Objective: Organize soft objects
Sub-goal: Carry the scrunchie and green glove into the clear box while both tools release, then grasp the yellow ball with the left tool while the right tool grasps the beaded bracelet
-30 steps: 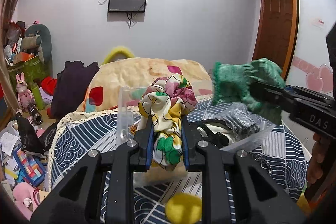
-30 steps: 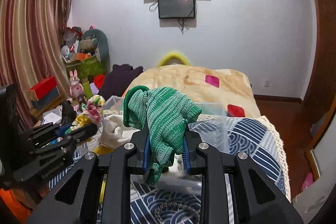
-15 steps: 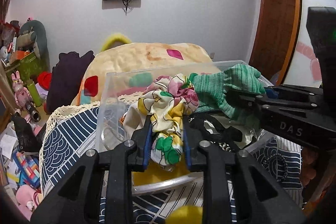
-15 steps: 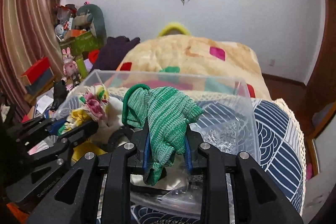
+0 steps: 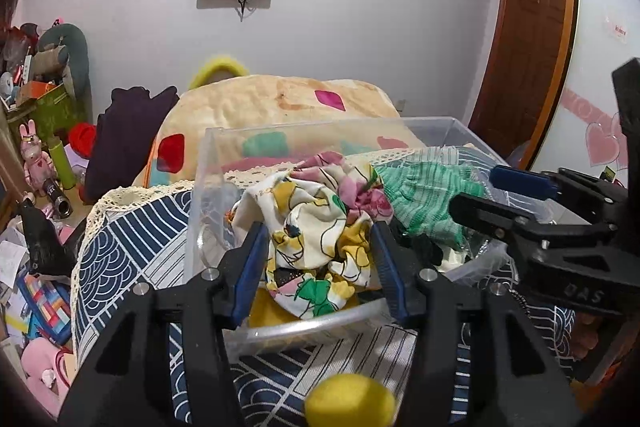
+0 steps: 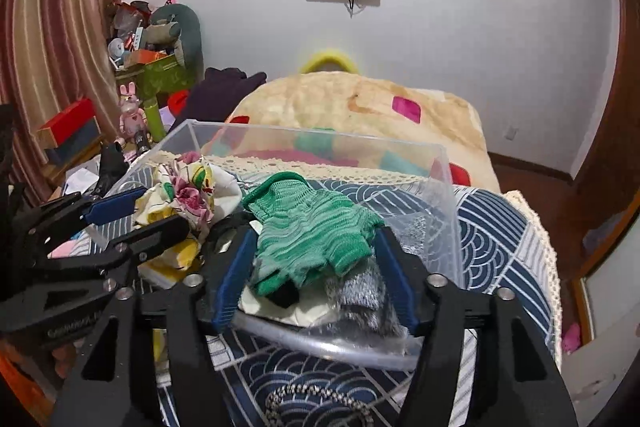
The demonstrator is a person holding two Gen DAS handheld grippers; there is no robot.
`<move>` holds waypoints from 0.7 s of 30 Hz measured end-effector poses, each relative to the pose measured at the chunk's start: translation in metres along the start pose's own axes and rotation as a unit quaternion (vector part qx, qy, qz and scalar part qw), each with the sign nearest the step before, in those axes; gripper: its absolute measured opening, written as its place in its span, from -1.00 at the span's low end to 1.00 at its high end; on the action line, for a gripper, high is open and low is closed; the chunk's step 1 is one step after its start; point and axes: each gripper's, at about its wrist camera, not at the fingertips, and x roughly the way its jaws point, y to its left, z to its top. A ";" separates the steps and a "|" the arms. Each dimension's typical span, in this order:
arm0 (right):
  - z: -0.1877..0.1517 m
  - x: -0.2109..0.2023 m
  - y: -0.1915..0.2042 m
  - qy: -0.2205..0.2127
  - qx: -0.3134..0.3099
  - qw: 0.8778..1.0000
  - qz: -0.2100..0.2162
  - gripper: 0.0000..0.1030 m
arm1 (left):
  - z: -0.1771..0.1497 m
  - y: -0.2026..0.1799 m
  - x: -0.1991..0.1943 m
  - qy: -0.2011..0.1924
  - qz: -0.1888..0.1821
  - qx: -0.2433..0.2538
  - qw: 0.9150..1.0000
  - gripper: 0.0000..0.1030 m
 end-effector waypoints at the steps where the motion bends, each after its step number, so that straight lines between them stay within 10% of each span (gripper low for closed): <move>1: -0.001 -0.004 0.001 -0.004 -0.003 1.000 0.000 0.28 | -0.001 0.000 -0.003 -0.003 0.001 0.002 1.000 0.06; 21: -0.036 -0.059 -0.007 -0.045 0.007 0.999 -0.004 0.55 | -0.027 -0.011 -0.077 -0.043 0.001 0.013 0.999 0.64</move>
